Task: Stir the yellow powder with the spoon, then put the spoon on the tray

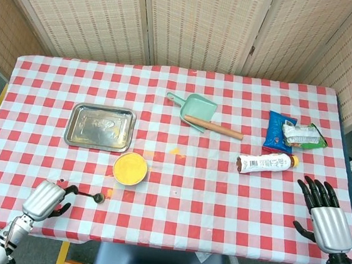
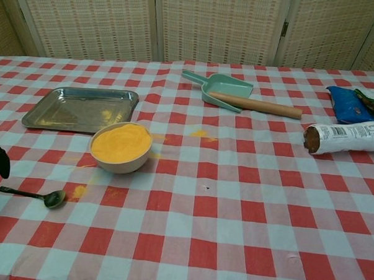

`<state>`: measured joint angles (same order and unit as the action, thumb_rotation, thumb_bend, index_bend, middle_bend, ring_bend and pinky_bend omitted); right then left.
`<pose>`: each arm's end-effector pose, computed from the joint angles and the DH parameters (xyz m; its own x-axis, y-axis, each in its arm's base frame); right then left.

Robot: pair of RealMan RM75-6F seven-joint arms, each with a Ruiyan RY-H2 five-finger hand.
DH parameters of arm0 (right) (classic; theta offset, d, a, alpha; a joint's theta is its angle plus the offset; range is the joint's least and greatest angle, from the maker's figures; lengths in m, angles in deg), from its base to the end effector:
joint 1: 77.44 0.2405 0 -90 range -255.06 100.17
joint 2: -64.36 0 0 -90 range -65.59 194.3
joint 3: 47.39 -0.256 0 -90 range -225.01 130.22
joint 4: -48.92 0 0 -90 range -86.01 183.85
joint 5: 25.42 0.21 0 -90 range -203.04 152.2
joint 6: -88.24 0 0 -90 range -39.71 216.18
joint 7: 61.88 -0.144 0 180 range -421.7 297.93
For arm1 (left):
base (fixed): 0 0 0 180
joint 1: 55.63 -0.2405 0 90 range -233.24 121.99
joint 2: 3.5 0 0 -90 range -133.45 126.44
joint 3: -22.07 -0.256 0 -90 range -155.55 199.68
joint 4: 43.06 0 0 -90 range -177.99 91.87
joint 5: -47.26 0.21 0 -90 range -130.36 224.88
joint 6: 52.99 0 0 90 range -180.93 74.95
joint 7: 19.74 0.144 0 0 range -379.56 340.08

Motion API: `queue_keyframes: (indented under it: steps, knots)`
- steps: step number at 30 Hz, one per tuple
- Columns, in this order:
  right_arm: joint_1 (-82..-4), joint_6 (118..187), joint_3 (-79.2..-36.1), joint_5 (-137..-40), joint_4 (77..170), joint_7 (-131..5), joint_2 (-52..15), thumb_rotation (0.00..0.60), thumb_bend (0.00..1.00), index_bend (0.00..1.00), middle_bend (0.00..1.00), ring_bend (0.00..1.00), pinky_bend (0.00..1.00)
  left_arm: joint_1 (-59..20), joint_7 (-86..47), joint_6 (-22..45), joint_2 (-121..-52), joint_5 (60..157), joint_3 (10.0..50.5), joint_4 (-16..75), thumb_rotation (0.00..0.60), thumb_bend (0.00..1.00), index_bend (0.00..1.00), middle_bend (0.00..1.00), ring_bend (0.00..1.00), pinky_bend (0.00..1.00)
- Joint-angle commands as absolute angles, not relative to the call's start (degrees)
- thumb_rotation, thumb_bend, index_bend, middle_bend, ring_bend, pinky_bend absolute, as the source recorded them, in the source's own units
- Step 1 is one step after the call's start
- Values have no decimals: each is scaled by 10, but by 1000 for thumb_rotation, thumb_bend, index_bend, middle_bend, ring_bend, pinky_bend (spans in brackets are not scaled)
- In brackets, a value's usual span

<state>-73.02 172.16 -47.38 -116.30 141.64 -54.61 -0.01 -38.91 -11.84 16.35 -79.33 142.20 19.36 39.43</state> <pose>-0.3045 -0.1671 0.1429 0.5085 -0.0643 0.8587 -0.8597 -0.0952 0.5019 -0.2860 0.2131 0.0507 0.5815 0.2204 0.7832 0.7887 -0.3889 -0.4761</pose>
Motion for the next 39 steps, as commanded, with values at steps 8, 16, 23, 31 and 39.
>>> queue_keyframes:
  steps: [8,16,23,31,39]
  knots:
    - [-731,1721,-476,-1159,1416,-545,0,600,86,0,0,0,0,-371,-59,161,-864,1418,203,301,600,387,409,1000,1000,1000]
    - [-732,1722,-477,-1156,1416,-541,-2,600,86,0,0,0,0,-367,-56,161,-880,1414,201,263,600,388,416,1000,1000,1000]
    - [-731,1718,-479,-1151,1415,-532,-6,600,86,0,0,0,0,-361,-74,163,-908,1415,197,211,600,383,452,1000,1000,1000]
    - [-729,1714,-480,-1146,1415,-528,-9,600,85,0,0,0,0,-355,-83,165,-925,1422,188,194,600,388,479,1000,1000,1000]
    - [-730,1716,-481,-1145,1415,-529,-8,600,85,0,0,0,0,-352,-90,165,-939,1418,185,174,600,390,517,1000,1000,1000]
